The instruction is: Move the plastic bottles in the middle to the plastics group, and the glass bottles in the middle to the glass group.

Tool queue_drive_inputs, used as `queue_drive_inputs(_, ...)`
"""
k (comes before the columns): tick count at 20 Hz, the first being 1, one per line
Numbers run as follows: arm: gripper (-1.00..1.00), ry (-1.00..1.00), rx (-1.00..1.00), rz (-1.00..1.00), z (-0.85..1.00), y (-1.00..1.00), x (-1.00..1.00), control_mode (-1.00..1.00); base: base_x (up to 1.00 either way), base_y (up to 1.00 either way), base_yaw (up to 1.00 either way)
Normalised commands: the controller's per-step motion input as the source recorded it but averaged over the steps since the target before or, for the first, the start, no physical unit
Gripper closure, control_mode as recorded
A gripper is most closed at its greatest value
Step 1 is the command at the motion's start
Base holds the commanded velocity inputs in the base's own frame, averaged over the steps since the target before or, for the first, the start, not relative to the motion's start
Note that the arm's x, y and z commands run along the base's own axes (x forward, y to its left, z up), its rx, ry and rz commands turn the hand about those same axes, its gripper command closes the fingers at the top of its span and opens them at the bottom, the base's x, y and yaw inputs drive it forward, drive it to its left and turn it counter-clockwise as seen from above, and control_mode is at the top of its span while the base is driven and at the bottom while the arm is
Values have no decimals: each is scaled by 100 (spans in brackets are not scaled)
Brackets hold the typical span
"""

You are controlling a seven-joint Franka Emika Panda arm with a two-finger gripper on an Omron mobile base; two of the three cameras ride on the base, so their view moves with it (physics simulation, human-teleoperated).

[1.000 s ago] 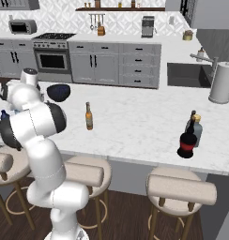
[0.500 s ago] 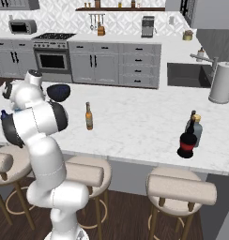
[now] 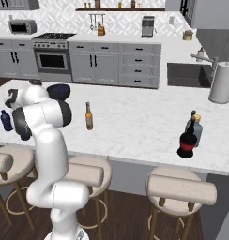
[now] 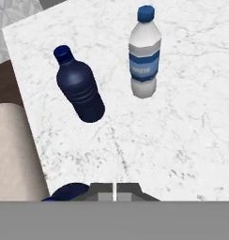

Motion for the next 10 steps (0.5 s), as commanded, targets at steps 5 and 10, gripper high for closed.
queue_drive_inputs(5,100,0,0,0,-10,23,16,-100,0,0,0)
queue_drive_inputs(10,100,-1,0,0,-6,28,33,-100,0,0,0)
